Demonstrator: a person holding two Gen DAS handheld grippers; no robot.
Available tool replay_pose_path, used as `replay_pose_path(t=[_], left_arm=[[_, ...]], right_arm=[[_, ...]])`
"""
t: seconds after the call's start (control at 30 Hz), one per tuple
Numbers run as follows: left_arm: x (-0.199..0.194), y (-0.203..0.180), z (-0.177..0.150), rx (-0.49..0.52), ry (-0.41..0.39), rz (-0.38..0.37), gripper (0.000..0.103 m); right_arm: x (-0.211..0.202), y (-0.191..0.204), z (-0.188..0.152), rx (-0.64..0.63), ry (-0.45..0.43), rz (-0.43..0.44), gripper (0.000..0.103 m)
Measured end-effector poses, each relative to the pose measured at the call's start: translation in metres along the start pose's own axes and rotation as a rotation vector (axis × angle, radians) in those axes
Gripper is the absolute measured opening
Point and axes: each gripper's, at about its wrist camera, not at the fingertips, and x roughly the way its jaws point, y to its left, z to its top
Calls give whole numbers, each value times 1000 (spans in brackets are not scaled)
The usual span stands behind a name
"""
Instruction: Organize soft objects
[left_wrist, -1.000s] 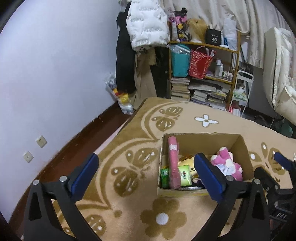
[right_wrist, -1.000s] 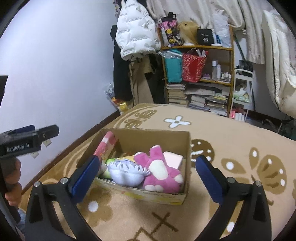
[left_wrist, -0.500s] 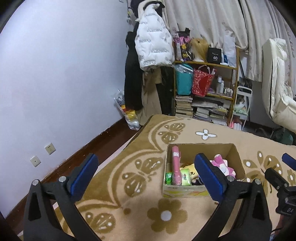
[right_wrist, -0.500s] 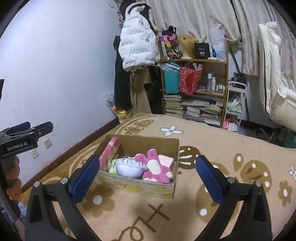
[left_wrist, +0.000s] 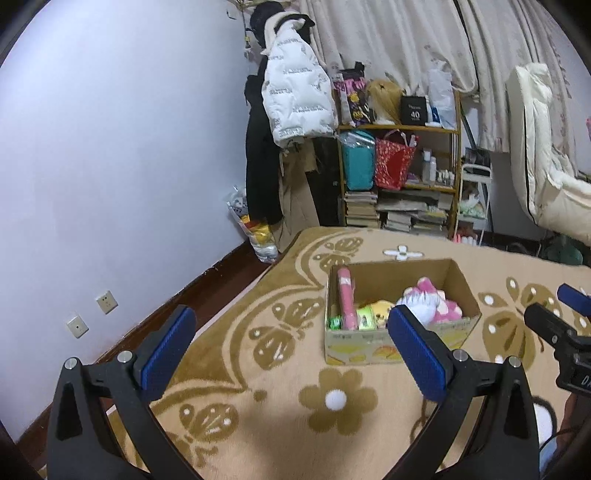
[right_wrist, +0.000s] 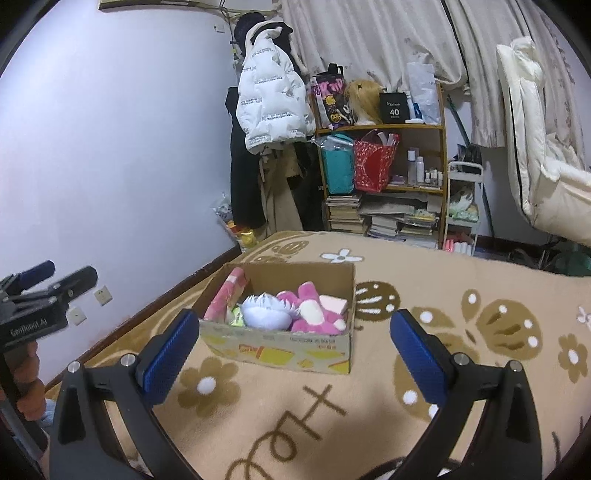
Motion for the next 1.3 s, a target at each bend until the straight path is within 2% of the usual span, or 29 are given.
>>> replay_pose_path(t=[0.23, 0.57, 0.67, 0.87, 1.3], left_arm=[[15, -10, -14, 15, 40, -7, 103], [23, -25, -21, 92, 47, 1, 103], [24, -21, -21, 73, 53, -13, 103], [26, -17, -19, 52, 46, 21, 103], [30, -19, -21, 65, 61, 3, 103]], right_arm=[[8, -1, -14, -1, 28, 0, 103], [23, -2, -20, 7, 57, 8, 103], [25, -6, -23, 27, 60, 0, 103], [29, -7, -30, 23, 83, -6, 103], [31, -6, -32, 16, 85, -15, 103]])
